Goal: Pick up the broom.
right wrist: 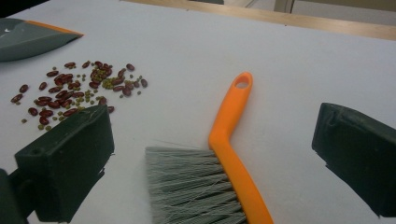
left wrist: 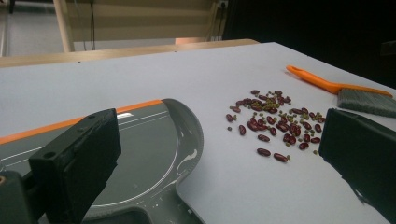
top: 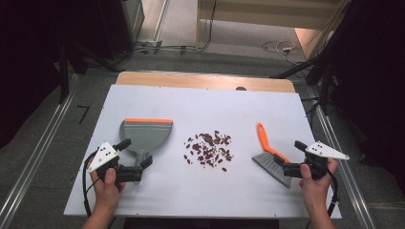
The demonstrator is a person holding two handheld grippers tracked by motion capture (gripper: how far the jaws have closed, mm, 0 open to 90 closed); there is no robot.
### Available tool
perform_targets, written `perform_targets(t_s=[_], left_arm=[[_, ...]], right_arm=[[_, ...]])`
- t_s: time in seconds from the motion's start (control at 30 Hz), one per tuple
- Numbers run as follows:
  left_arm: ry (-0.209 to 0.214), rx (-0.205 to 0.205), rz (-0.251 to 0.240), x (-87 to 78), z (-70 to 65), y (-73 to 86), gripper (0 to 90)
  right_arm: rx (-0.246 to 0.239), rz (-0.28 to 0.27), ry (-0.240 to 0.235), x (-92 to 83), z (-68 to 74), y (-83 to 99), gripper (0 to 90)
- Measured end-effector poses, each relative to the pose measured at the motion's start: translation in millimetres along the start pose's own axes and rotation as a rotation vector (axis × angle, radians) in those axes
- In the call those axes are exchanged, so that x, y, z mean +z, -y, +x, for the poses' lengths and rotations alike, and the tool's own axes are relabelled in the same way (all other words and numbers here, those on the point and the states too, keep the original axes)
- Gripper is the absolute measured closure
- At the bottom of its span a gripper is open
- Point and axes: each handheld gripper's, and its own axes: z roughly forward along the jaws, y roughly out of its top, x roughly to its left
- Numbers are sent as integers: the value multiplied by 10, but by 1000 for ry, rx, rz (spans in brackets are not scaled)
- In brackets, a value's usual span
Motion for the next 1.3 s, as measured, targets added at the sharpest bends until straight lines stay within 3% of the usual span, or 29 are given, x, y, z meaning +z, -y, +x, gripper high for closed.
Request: perform_targets(t_s=[0.4,0.5,0.6,0.7,0.87,1.07,1.13,1.3], left_arm=[[15,18,10,45,-39,-10,0],[14,16,10,64,-54,-14,0],[13,9,3,61,-68,-27,0],[12,19,6,71,-86,-35,0],[22,30,22,100,-107,-24,0],[34,41,39,123,-121,-5,0],[38,47,45,129,-126,-1,0],[45,51,45,138,-141,4,0]], right_arm=[[27,16,-1,7,20,-192,0],[41,73,-24,87,-1,-315,0],[43,140,-6,166,-18,-424,0],[45,158,-10,234,-54,-525,3],[36,268,-3,462,-97,-613,49],[112,347,-10,604,-166,-517,366],[118,404,-3,655,-164,-466,402],[96,476,25,762,-145,-375,500]])
